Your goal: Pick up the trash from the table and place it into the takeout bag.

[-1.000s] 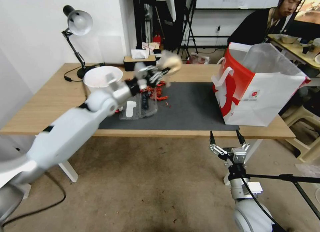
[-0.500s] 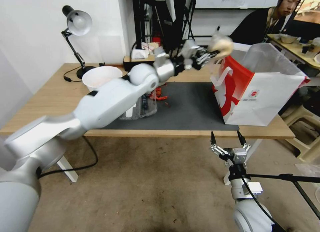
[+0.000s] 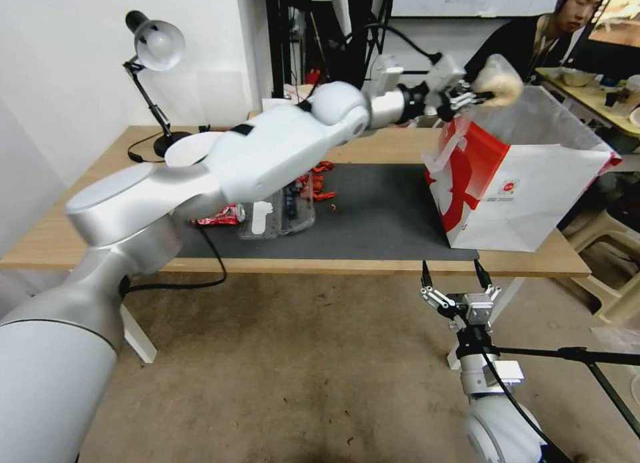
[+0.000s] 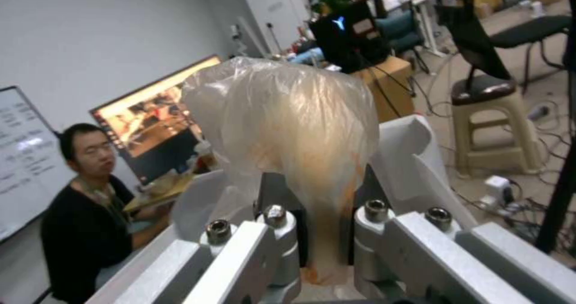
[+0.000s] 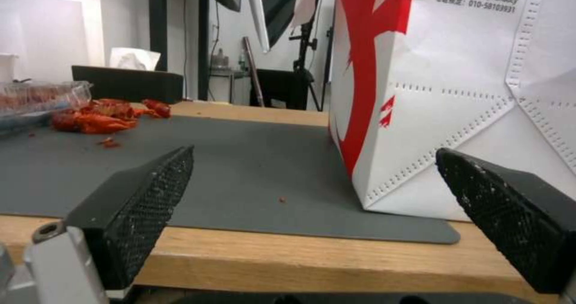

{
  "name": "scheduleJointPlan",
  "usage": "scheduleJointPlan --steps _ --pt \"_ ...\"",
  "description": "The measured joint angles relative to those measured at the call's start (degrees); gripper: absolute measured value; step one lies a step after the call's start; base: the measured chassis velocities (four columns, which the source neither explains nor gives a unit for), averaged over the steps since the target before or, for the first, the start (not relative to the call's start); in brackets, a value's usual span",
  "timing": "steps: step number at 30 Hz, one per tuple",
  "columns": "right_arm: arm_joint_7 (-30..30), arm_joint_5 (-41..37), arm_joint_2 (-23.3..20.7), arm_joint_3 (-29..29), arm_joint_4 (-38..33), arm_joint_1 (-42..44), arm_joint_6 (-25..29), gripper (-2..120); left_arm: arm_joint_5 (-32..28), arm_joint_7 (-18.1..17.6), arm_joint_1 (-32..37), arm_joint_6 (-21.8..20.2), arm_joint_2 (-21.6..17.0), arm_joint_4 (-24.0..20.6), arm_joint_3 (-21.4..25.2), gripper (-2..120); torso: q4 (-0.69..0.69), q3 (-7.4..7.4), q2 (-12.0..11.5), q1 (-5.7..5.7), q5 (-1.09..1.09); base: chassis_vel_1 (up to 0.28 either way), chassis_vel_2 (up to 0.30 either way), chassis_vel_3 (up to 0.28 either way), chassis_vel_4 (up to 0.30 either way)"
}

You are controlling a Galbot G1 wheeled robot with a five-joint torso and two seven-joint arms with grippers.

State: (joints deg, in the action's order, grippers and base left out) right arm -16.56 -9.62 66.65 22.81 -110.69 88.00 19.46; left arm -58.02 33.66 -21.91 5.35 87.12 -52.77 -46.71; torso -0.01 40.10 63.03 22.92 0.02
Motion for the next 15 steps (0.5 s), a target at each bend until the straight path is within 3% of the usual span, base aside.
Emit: scheduleJointPlan --steps 8,15 --pt "0.0 -0.2 0.2 0.5 -0.5 0.1 0.1 100 4.4 5.5 -1.9 -2.0 5.4 6.7 -0.8 5 -0.01 0.00 0.0 0.00 0.00 0.000 0.000 0.000 0.000" --pt "0.1 -0.2 0.4 0.6 -0.5 0.0 0.2 100 6.6 7.1 -2.2 -3.5 5.4 8.3 -1.8 5 0.02 0.00 0.0 0.00 -0.02 0.000 0.000 0.000 0.000"
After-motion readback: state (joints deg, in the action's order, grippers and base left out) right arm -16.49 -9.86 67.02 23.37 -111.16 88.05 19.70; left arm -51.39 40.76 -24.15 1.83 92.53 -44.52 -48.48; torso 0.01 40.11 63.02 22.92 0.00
